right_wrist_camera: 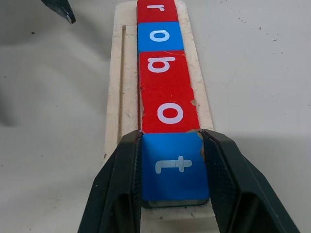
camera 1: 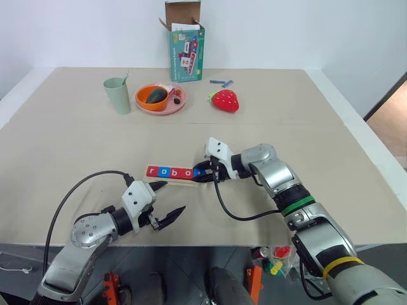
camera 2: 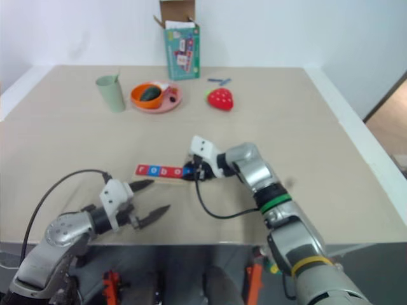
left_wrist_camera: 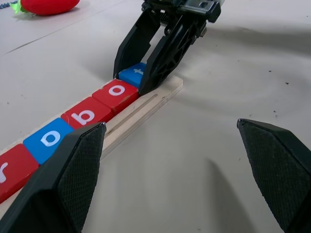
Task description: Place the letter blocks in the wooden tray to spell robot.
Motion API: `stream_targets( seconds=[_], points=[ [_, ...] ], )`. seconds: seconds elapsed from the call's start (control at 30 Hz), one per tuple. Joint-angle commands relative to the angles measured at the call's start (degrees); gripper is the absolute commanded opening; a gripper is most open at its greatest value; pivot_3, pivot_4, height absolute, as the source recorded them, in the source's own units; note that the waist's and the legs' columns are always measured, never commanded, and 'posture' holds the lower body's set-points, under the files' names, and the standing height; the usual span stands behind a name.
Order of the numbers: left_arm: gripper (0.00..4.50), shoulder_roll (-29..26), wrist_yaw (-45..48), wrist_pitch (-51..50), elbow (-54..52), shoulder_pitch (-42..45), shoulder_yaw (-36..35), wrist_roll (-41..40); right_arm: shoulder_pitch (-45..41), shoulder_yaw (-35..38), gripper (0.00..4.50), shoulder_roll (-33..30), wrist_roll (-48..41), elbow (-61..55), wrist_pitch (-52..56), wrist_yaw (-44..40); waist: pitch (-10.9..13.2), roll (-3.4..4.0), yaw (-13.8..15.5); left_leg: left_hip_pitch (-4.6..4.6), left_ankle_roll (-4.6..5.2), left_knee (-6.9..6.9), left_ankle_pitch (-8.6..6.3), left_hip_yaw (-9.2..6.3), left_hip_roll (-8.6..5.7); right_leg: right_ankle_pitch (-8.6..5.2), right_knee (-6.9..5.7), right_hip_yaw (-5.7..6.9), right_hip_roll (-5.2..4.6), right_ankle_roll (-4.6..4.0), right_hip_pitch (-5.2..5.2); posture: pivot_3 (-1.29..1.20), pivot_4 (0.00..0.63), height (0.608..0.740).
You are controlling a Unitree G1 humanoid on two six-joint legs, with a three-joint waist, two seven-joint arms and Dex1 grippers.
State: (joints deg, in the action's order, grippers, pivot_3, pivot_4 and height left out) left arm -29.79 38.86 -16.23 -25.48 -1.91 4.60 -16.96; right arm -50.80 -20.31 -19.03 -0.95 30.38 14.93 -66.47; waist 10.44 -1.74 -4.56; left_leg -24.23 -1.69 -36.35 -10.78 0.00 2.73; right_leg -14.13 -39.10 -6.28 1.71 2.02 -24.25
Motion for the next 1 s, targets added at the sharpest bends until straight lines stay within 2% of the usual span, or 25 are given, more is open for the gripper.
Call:
stream_targets(
  seconds=[0.03, 0.2, 0.23, 0.33, 0.4, 0.47, 0.57, 0.7, 0.8, 1.0],
  points=[
    [4.50, 2.5, -1.8, -2.0, -3.6, -0.1, -2.2, -4.6, -1.7, 0.1, 1.21, 0.7, 0.6, 1.5, -0.3, -0.2, 0.0, 0.00, 0.0, 0.01, 0.00, 0.00, 0.00, 0.00, 0.01, 0.02, -0.01, 0.00, 0.01, -0.01, 0.00, 0.00, 0.150, 0.740],
    [4.50, 4.7, -3.3, -4.5, -4.9, 0.0, -3.8, -8.2, -2.5, 0.7, 1.21, 1.0, 0.4, 3.3, 0.2, -0.6, 0.0, 0.00, 0.0, 0.03, 0.02, -0.02, 0.01, 0.00, 0.03, 0.11, -0.01, 0.01, 0.05, -0.02, 0.01, 0.00, 0.150, 0.740],
    [4.50, 4.7, -3.5, -4.6, -4.9, 0.0, -3.8, -8.2, -2.6, 0.7, 2.23, 1.0, 0.4, 3.5, 0.4, -0.7, 0.0, 0.00, 0.0, 0.05, 0.02, -0.02, 0.02, -0.01, 0.03, 0.12, -0.01, 0.00, 0.07, -0.03, 0.02, 0.00, 0.150, 0.740],
    [4.50, 4.5, -3.6, -4.4, -4.6, 0.2, -3.9, -8.0, -2.9, 1.1, 3.18, 1.4, 0.2, 3.8, 0.2, -0.4, 0.0, -0.01, 0.0, 0.06, 0.03, -0.02, 0.02, -0.02, 0.03, 0.13, -0.02, 0.00, 0.09, -0.05, 0.03, 0.00, 0.150, 0.740],
    [4.50, 4.2, -3.7, -3.9, -4.2, 0.2, -3.9, -7.4, -3.0, 1.5, 4.00, 1.7, -0.2, 3.2, 0.5, -0.3, 0.0, 0.00, 0.0, 0.04, 0.02, -0.02, 0.03, -0.01, 0.02, 0.12, -0.01, -0.02, 0.08, -0.03, 0.03, 0.00, 0.150, 0.740],
    [4.50, 3.9, -3.6, -3.4, -3.9, 0.0, -3.9, -6.7, -3.0, 2.3, 4.47, 1.8, -0.8, 2.1, 1.2, 0.1, 0.0, 0.00, 0.0, 0.03, 0.02, -0.02, 0.03, 0.00, 0.02, 0.09, -0.01, -0.03, 0.07, 0.00, 0.03, 0.00, 0.150, 0.740],
    [4.50, 3.4, -3.9, -2.3, -3.1, -0.6, -5.2, -5.8, -2.8, 6.5, 4.47, 1.3, -4.6, -2.2, 5.3, 1.5, 0.0, 0.01, 0.0, -0.01, 0.02, 0.01, 0.02, -0.01, 0.02, 0.05, -0.01, -0.03, 0.08, 0.01, -0.01, 0.00, 0.150, 0.740],
    [4.50, 2.7, -4.7, -2.1, -1.3, -0.7, -11.2, -7.3, 0.7, 13.7, 4.47, -2.2, -9.6, -10.7, 12.2, 4.5, 0.0, 0.00, 0.1, -0.10, 0.02, 0.03, 0.02, -0.07, 0.02, 0.01, -0.01, -0.01, 0.08, 0.02, -0.07, 0.00, 0.150, 0.740],
    [4.50, 0.3, -3.9, -1.2, 1.1, -0.8, -15.8, -6.9, 8.4, 18.5, 4.47, -7.9, -11.4, -17.2, 12.2, 5.3, 0.0, -0.06, 0.8, -0.10, 0.01, 0.03, 0.02, -0.16, -0.03, -0.11, 0.01, 0.11, 0.00, 0.03, 0.01, 0.00, 0.150, 0.740],
    [4.50, -3.9, -2.3, 0.2, 4.6, -0.9, -18.2, -4.9, 19.3, 23.6, 4.47, -15.6, -12.9, -25.7, 11.6, 7.7, 0.0, -0.01, 0.4, -0.13, -0.04, 0.05, -0.04, 0.06, -0.12, -0.21, 0.04, -0.04, -0.18, 0.09, -0.06, 0.00, 0.150, 0.740]
  ],
)
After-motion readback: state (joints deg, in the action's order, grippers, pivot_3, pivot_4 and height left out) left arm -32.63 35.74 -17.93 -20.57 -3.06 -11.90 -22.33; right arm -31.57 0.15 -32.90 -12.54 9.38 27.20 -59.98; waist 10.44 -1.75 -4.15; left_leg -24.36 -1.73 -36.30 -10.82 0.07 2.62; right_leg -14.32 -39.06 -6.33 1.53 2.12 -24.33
